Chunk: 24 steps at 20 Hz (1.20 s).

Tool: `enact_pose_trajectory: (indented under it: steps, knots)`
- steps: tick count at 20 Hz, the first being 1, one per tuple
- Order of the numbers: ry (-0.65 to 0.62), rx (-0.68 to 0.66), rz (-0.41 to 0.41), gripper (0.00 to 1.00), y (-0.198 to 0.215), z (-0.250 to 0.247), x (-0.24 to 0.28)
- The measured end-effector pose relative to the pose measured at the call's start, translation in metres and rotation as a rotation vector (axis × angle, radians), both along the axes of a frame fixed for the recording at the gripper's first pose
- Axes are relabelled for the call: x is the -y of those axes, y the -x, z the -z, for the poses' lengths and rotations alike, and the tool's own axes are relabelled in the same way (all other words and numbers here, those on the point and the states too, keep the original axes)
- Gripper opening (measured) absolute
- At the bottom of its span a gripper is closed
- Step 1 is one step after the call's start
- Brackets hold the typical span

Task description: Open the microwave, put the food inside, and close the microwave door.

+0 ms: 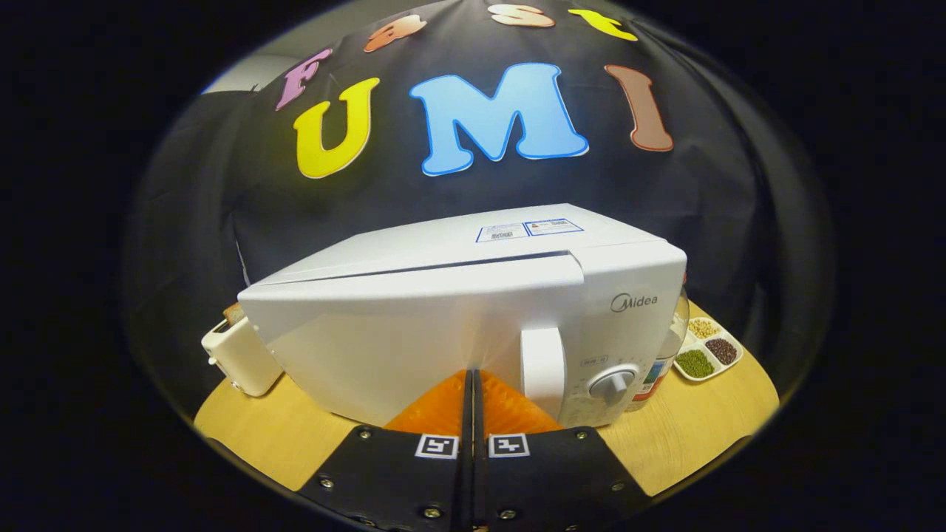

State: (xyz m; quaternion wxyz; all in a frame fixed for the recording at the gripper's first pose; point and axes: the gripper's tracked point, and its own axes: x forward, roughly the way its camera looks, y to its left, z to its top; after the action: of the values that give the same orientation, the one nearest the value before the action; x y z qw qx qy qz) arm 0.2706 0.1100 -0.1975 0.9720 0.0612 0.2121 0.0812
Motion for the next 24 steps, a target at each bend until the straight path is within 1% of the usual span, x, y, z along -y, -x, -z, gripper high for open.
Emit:
enact_pose_trajectory:
  steps: [1, 2, 3, 4, 6, 12, 14, 17, 18, 19, 23, 24]
  knots:
    - [0.006, -0.006, 0.007, 0.01, -0.006, -0.001, 0.004]
    - [-0.027, -0.040, 0.023, 0.01, -0.006, 0.005, 0.001]
    - [-0.038, -0.030, 0.028, 0.01, -0.003, 0.002, 0.000]
    - [-0.023, -0.038, 0.035, 0.01, -0.003, 0.004, 0.002]
    - [-0.006, -0.027, 0.022, 0.01, 0.004, -0.004, 0.000]
    - [0.058, 0.089, -0.033, 0.01, 0.061, -0.055, 0.008]
    - [0.062, 0.113, -0.031, 0.01, 0.082, -0.071, 0.011]
    - [0.025, 0.138, -0.032, 0.01, 0.114, -0.093, 0.011]
    - [0.027, 0.151, -0.029, 0.05, 0.125, -0.101, 0.014]
    - [0.031, 0.164, -0.029, 0.05, 0.135, -0.107, 0.016]
    - [0.032, 0.218, 0.012, 0.06, 0.177, -0.130, 0.030]
    - [0.024, 0.223, 0.017, 0.08, 0.190, -0.135, 0.030]
